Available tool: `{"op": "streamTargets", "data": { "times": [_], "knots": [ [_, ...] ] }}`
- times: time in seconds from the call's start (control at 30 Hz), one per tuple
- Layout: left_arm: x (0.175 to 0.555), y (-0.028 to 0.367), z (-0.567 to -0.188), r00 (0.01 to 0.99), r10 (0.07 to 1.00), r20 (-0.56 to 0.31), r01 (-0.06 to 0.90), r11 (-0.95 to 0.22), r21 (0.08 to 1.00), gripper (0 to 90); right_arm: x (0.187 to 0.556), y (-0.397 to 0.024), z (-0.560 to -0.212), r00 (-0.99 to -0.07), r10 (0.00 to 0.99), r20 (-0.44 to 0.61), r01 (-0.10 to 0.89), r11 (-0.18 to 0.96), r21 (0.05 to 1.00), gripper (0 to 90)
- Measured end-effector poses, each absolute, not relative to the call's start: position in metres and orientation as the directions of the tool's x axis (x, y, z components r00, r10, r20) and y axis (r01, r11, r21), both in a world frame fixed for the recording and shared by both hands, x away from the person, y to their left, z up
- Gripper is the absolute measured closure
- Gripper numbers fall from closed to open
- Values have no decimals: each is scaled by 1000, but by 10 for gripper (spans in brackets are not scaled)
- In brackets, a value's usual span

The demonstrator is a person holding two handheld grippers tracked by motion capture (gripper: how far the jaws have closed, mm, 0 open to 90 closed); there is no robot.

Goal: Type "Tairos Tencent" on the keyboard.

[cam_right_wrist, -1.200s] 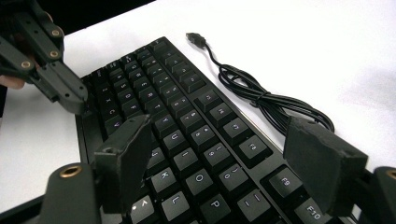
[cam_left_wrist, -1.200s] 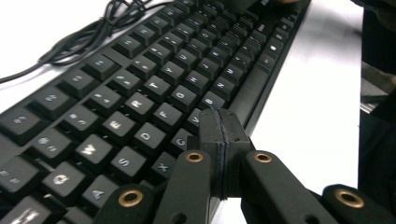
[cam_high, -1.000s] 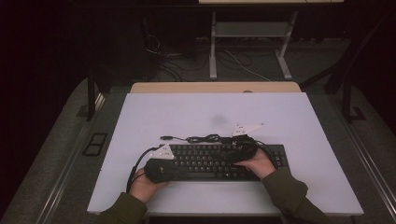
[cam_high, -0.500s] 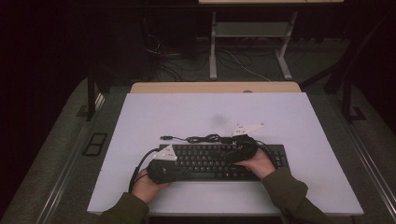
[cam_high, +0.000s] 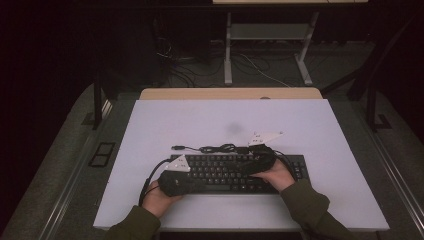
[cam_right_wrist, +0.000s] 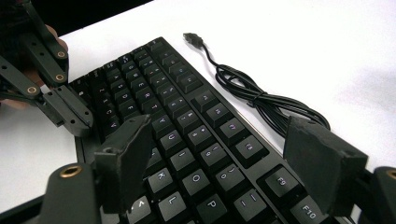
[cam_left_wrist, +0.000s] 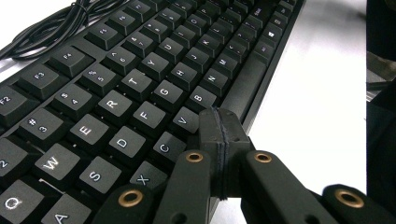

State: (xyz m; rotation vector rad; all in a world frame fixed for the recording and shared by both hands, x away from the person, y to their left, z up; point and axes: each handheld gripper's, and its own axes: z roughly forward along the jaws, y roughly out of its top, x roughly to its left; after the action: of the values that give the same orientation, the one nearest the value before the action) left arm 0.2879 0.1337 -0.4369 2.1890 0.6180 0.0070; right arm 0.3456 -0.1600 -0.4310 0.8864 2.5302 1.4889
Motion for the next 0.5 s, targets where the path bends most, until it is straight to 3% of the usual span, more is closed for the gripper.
{"op": "streamTargets", "data": {
  "times": [0.5],
  "knots": [
    [289,135,-433,873,447,-195,429,-513,744,892,346,-161,-430,-828,515,224,444,357,821,234]
  ]
}}
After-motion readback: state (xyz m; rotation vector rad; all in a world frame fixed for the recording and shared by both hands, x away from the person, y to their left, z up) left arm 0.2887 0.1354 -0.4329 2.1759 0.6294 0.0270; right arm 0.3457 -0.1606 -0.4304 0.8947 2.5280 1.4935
